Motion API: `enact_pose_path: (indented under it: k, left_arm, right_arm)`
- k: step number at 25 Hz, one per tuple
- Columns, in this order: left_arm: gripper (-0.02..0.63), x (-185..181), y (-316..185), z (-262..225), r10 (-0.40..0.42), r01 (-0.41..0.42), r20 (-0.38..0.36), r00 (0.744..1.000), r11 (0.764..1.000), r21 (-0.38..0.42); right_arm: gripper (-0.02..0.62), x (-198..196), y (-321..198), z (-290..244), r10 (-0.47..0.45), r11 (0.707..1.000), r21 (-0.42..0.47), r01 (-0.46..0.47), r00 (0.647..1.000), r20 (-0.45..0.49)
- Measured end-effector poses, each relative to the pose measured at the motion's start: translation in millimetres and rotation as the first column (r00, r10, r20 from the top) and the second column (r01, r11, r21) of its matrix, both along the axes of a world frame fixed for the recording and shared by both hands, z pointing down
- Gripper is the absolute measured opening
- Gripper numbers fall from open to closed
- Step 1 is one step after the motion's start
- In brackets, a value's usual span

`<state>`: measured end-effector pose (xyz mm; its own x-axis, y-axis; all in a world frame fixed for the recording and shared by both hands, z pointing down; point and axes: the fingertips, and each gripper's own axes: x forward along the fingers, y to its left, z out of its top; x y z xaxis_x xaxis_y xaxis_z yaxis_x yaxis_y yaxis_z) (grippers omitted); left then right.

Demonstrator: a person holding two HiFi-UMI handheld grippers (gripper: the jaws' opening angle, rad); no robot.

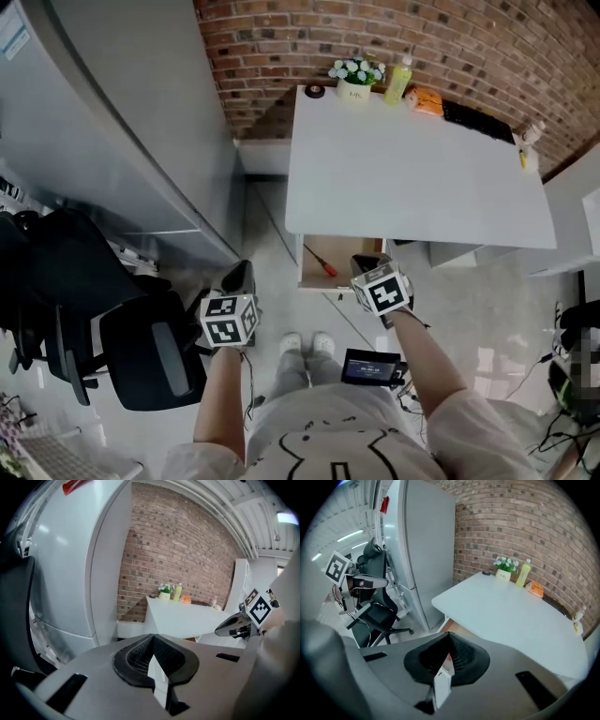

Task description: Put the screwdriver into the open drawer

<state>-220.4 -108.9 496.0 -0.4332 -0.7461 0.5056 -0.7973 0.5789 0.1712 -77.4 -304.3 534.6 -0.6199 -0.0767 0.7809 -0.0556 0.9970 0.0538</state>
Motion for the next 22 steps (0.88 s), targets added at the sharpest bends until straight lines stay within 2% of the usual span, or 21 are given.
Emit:
enact_pose_path:
  k: [6,10,14,17,22]
  left_arm:
    - [0.011,5,-14,-56,0.015,-0.024,0.117,0.993,0.997,0.076]
    - [0.011,10,-22,-90,0.025,-0.05,0.181,0.983,0.99,0.135]
    - [0.011,11,-31,-119,0.026,-0.07,0.245,0.969,0.983,0.172]
    - [0.011,12,-36,-139,0.027,-0.09,0.3,0.954,0.976,0.198]
    - [0.011,17,-38,-169,0.01,-0.113,0.397,0.918,0.965,0.238]
  right_arm:
    - [0.017,-4,-14,-74,0.022,0.996,0.078,-0.04,0.976,0.218]
    - [0.017,-2,-17,-118,-0.014,0.987,0.156,-0.041,0.942,0.336]
    - [0.017,1,-24,-161,-0.033,0.973,0.219,-0.074,0.891,0.452]
    - [0.017,4,-26,-191,-0.062,0.961,0.258,-0.097,0.836,0.545]
    - [0.017,19,-18,-235,-0.2,0.92,0.376,-0.106,0.7,0.686]
